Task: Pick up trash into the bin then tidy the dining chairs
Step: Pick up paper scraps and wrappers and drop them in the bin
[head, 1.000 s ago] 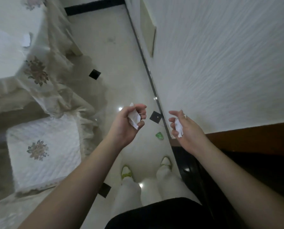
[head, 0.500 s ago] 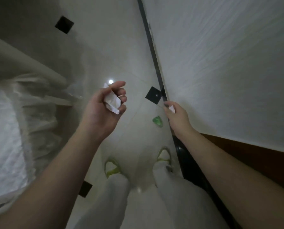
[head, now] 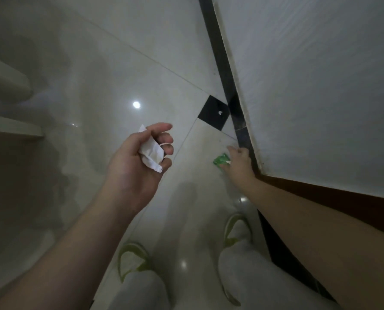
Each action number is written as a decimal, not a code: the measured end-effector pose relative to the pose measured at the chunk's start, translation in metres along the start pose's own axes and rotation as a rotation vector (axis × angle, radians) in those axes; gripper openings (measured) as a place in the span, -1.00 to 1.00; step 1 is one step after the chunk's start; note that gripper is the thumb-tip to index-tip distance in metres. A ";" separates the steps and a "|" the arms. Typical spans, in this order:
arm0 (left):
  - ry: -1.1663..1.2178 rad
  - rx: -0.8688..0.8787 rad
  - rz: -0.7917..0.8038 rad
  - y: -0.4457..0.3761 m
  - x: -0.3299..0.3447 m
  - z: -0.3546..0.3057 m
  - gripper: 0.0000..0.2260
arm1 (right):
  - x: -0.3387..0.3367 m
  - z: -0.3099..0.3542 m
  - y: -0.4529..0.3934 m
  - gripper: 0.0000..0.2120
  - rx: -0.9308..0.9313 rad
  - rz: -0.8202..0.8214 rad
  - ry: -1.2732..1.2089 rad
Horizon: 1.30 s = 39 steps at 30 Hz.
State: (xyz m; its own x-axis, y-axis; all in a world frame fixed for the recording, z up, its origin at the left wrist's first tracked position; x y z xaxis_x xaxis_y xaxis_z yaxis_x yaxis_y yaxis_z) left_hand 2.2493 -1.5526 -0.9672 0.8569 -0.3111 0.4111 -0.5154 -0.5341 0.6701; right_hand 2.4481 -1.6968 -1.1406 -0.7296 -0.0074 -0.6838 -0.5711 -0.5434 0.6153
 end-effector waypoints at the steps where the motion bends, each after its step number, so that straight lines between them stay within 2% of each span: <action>1: -0.012 -0.001 -0.009 -0.005 -0.006 0.008 -0.66 | 0.010 -0.004 -0.008 -0.38 -0.012 0.022 0.039; 4: -0.051 -0.005 -0.043 -0.014 -0.021 0.026 -0.66 | 0.034 -0.015 -0.022 -0.35 -0.030 0.079 0.236; 7: -0.071 0.001 -0.048 -0.016 -0.030 0.032 -0.66 | 0.049 -0.023 -0.025 -0.41 0.002 0.140 0.341; 12: -0.055 -0.004 -0.084 -0.014 -0.028 0.035 -0.64 | 0.059 -0.029 -0.020 -0.61 -0.068 0.095 0.403; 17: 0.004 -0.036 -0.074 0.022 -0.009 0.033 -0.65 | 0.023 -0.013 0.015 -0.77 -0.252 0.031 0.330; 20: 0.066 -0.078 -0.089 0.063 0.008 0.030 -0.64 | -0.019 0.015 0.062 -0.81 -0.300 -0.039 0.205; 22: 0.120 -0.095 -0.090 0.092 0.021 0.022 -0.62 | -0.051 0.035 0.100 -0.81 -0.290 -0.025 0.122; 24: 0.155 -0.100 -0.103 0.122 0.034 0.009 -0.60 | -0.081 0.055 0.140 -0.74 -0.172 0.059 -0.015; 27: 0.171 -0.065 -0.121 0.167 0.050 -0.028 -0.59 | -0.123 0.093 0.202 -0.63 0.040 0.138 -0.357; 30: 0.179 -0.049 -0.124 0.216 0.065 -0.078 -0.59 | -0.169 0.146 0.265 -0.52 0.158 0.204 -0.550; 34: 0.160 0.003 -0.135 0.288 0.084 -0.152 -0.63 | -0.223 0.222 0.345 -0.66 0.338 0.341 -0.996; 39: 0.294 0.059 -0.156 0.384 0.108 -0.237 -0.73 | -0.291 0.308 0.419 -0.83 0.116 0.414 -1.067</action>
State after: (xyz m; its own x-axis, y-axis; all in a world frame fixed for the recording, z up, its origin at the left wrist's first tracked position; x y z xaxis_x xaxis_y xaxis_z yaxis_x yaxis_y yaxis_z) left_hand 2.1413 -1.6049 -0.5191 0.8811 0.0135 0.4727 -0.3692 -0.6050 0.7054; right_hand 2.3056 -1.6641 -0.5634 -0.7850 0.5773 0.2249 -0.2044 -0.5839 0.7857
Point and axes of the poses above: each hand's wrist, its own y-axis away from the middle knuckle, its own x-axis out of the palm, z = x × y, the point moved 2 cm from there along -y, towards the middle knuckle, and after that the axes turned 11 degrees about -y, right-handed, at the moved point
